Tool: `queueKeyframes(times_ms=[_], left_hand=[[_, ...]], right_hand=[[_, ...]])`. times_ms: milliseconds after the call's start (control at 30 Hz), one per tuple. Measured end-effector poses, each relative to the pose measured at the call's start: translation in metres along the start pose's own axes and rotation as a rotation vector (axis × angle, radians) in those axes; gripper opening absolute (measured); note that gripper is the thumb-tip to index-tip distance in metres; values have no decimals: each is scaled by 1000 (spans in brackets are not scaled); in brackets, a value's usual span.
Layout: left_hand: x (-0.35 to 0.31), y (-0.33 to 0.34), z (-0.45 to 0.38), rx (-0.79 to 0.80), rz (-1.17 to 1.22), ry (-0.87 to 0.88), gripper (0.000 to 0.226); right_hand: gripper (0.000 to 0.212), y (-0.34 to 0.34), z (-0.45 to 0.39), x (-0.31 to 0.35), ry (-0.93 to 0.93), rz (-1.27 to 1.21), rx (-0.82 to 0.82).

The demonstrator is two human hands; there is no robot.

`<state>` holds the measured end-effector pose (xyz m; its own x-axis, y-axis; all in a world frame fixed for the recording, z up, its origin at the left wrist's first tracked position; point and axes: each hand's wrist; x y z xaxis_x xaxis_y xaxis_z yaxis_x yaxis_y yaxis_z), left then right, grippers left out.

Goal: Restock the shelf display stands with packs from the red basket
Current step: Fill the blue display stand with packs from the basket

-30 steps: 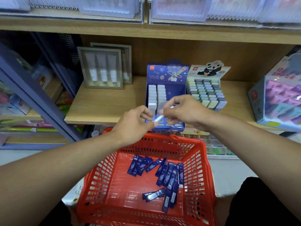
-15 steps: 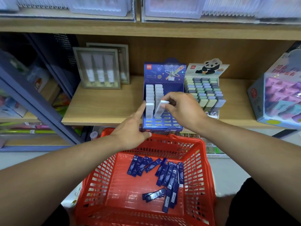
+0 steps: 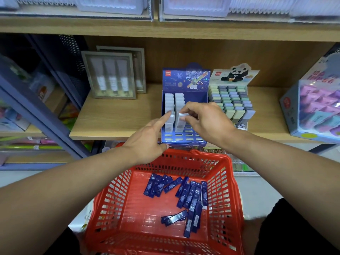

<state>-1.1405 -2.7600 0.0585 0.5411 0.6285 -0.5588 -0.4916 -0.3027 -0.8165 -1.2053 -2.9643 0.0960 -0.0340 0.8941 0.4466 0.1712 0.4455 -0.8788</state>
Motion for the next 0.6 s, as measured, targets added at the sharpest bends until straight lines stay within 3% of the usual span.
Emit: queueKeyframes(times_ms=[367, 600], left_hand=[[-4, -3, 0, 19, -43, -18, 103], [-3, -4, 1, 40, -49, -14, 105]], right_hand=[[25, 10, -6, 3, 51, 58, -45], [11, 10, -11, 6, 141, -14, -98]])
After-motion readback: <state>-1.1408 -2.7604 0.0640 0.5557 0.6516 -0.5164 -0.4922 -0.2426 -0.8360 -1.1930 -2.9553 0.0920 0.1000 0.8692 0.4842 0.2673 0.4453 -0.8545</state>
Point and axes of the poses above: each hand's wrist, its own z-axis away from the middle knuckle, its own y-axis out of the palm, x = y × z, and after that the axes turned 2 degrees about x, right-handed
